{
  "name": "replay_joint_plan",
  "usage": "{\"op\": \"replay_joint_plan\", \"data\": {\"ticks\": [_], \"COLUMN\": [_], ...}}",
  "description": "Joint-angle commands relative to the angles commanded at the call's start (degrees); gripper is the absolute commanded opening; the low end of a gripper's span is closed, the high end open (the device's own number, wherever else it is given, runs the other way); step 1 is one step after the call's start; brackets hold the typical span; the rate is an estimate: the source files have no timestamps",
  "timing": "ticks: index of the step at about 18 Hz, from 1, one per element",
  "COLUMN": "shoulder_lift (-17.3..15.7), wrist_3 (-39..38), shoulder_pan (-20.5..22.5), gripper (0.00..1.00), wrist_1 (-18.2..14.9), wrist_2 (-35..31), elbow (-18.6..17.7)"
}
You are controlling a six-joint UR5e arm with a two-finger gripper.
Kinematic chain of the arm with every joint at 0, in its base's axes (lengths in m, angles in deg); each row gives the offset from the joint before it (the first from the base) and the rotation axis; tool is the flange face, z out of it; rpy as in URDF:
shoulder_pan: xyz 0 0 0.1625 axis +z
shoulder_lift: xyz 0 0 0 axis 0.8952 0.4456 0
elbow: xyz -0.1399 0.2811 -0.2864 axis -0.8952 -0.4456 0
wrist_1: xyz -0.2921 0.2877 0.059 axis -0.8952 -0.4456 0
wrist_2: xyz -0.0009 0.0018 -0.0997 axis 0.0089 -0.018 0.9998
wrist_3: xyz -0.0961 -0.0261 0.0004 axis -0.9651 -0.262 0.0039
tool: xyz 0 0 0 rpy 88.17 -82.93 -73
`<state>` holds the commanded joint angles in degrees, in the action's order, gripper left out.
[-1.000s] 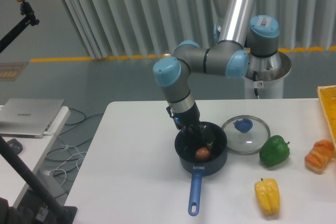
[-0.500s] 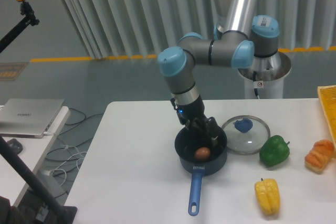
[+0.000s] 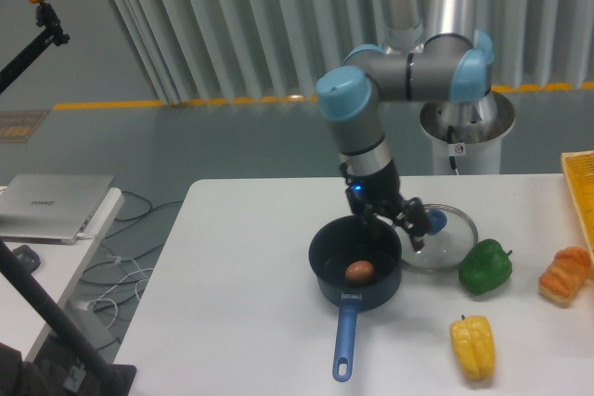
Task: Place the egg in the pot
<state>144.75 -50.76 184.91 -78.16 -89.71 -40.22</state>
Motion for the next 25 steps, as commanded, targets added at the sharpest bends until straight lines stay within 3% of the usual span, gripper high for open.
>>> {"op": "replay_joint_plan", "data": {"ticks": [8,15,25], "shoulder_lift": [-0.35,-0.53,-0.44], "wrist_3": [5.80,16.25,29.09], "shoulder_pan": [5.98,11.86,18.99], "gripper": [1.00,1.00,1.00], "wrist_1": [-0.27,-6.24,-6.68], "wrist_2": [2.82,3.60,6.42], "elbow": [0.35,2.19,3.78]}}
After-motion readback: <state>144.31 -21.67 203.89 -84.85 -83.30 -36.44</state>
